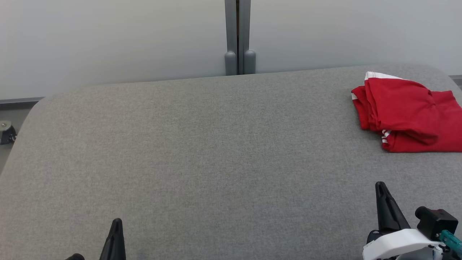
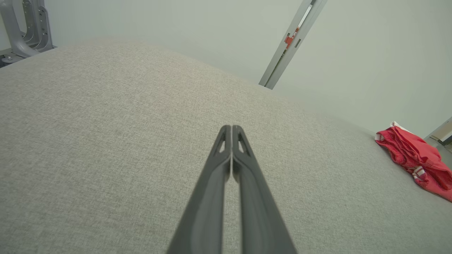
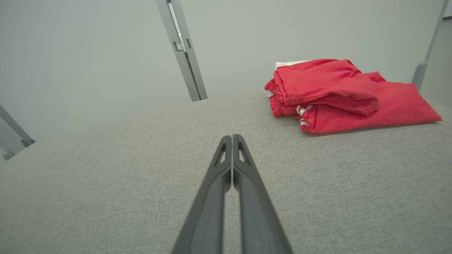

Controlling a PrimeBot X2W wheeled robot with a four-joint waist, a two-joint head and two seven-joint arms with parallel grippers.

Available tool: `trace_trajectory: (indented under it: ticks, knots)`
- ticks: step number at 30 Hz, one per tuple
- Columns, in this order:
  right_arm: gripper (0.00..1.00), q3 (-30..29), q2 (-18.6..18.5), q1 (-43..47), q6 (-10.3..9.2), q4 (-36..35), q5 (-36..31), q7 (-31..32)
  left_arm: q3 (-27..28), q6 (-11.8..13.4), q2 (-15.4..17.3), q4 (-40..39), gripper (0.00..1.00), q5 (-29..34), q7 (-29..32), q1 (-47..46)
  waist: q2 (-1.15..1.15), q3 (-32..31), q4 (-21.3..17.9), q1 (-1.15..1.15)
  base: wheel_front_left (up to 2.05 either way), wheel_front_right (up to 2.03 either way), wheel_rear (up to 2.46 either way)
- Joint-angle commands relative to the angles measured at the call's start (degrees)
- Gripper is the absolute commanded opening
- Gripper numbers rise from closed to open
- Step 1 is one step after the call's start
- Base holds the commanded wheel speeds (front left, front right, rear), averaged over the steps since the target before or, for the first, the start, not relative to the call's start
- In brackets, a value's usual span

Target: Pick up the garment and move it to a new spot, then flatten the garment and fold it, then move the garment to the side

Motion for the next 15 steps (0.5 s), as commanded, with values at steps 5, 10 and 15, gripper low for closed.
trace_trajectory:
  ticks: [5,10,15]
  knots:
    - [0.0,-0.25,-0.39,-2.22,-0.01,-0.2,7.27,1.55,0.62,-0.03,0.76,-0.01,0.0,-6.19,1.34,-3.04,0.0,0.05,-0.07,0.0,0.0,0.0,0.0]
    - [0.0,-0.38,-0.45,-2.92,-0.02,0.2,12.34,2.74,0.88,-0.07,0.9,0.62,0.0,-10.48,2.39,-4.19,0.0,0.09,-0.14,0.0,0.0,0.0,0.0]
    - [0.0,-0.5,-0.51,-3.65,-0.02,0.57,17.37,3.92,1.16,-0.11,1.02,1.17,0.0,-14.69,3.44,-5.29,0.0,0.14,-0.21,0.0,0.0,0.0,0.0]
